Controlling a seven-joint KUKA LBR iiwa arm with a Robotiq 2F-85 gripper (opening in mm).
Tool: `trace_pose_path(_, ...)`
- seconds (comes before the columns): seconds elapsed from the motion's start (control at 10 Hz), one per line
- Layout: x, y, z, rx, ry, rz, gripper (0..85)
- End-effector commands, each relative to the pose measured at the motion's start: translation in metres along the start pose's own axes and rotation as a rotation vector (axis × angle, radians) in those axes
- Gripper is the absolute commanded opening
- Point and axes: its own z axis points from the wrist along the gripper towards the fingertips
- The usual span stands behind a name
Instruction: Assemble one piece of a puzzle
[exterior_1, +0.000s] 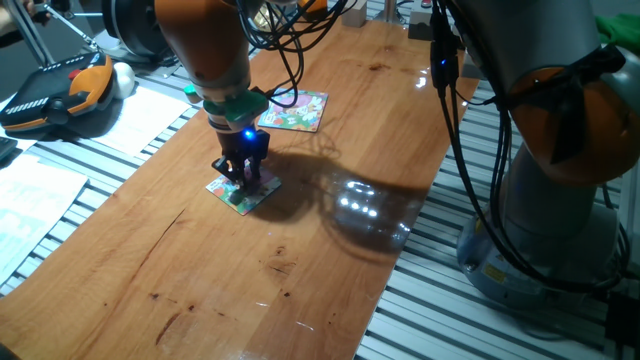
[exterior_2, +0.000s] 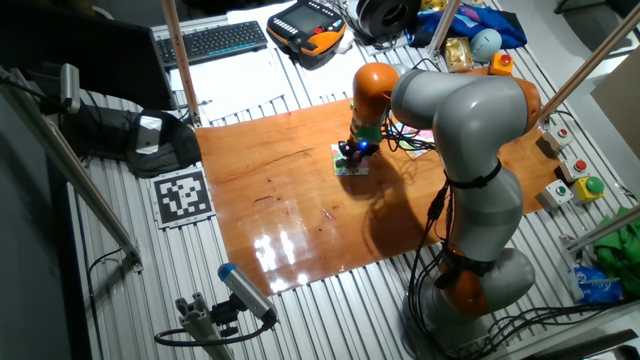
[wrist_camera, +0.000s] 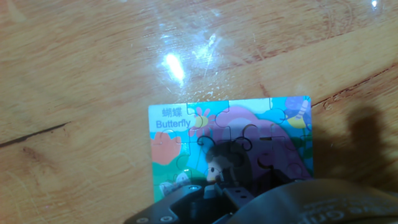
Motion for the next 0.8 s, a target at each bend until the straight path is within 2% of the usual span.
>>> trace_pose_path(0.0,-0.0001,0.0000,-0.0001,0.002,-0.001,0.000,17.0)
trace_pose_path(0.1,0.0000,0.0000,-0.0001,0.002,-0.001,0.000,34.0)
trace_pose_path(0.6,-0.0001,-0.0001,-0.0001,0.003,-0.006,0.006,34.0)
trace_pose_path(0.7,0.0000,-0.0001,-0.0001,0.002,-0.009,0.009,51.0)
